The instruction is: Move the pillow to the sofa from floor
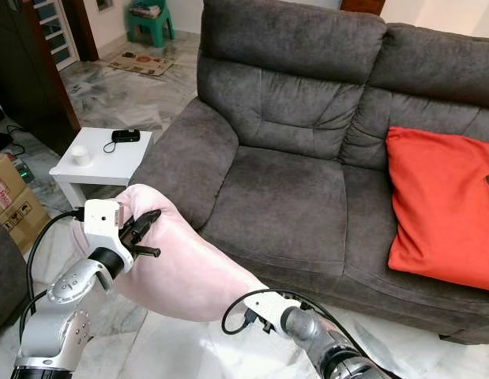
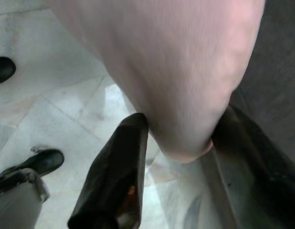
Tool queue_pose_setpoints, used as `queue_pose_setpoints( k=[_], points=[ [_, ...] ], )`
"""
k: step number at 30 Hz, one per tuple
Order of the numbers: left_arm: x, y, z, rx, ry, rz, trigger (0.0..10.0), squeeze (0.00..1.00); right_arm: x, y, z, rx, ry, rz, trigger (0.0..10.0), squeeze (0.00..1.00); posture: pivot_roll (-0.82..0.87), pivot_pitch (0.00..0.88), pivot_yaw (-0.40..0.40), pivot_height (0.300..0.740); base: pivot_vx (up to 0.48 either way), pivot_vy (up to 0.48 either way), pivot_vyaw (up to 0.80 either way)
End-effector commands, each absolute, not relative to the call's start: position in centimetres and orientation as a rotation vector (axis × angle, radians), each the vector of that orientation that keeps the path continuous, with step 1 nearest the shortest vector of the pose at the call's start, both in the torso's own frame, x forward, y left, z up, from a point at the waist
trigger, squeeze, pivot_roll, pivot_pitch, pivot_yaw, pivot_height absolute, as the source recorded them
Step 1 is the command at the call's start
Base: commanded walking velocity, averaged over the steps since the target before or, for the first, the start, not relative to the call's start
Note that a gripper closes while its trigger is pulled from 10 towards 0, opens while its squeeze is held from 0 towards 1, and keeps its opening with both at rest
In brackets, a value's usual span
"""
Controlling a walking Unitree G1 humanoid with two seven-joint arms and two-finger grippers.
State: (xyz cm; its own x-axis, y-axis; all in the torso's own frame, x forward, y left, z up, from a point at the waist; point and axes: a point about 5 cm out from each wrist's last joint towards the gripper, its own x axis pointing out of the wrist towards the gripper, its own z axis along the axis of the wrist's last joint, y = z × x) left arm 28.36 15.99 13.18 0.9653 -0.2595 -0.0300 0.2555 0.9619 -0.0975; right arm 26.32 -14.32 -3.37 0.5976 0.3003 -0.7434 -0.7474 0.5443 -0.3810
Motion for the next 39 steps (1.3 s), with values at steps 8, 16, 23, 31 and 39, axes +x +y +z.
queue_pose_setpoints(
  k=[8, 16, 23, 31, 39],
  points=[
    [28.8, 15.1, 16.6, -0.113, -0.106, -0.313, 10.0, 0.0, 25.2, -14.6, -4.4, -0.72, 0.734, 0.626, 0.0, 0.0, 0.17, 0.0, -0.074, 0.74, 0.0, 0.0, 0.0],
    [28.7, 15.0, 16.5, -0.12, -0.102, -0.315, 10.0, 0.0, 25.0, -14.5, -4.5, -0.64, 0.737, 0.579, 0.0, 0.0, 0.17, 0.0, -0.072, 0.74, 0.0, 0.0, 0.0],
    [28.7, 15.1, 15.9, -0.097, -0.083, -0.302, 10.0, 0.0, 25.8, -14.3, -3.9, -0.513, 0.711, 0.499, 0.0, 0.0, 0.16, 0.0, -0.07, 0.74, 0.0, 0.0, 0.0],
    [27.9, 17.6, 11.9, 0.063, 0.049, -0.119, 10.0, 0.0, 30.3, -15.6, 0.7, -0.076, 0.435, 0.25, 9.3, 0.0, 0.15, 0.0, -0.076, 0.74, 0.0, 0.0, 0.0],
    [27.5, 18.5, 11.3, 0.109, 0.032, 0.007, 10.0, 0.0, 33.5, -14.6, 6.9, 0.036, 0.092, 0.249, 10.0, 0.0, 0.15, 0.0, -0.089, 0.74, 0.0, 0.0, 0.0]
  ],
)
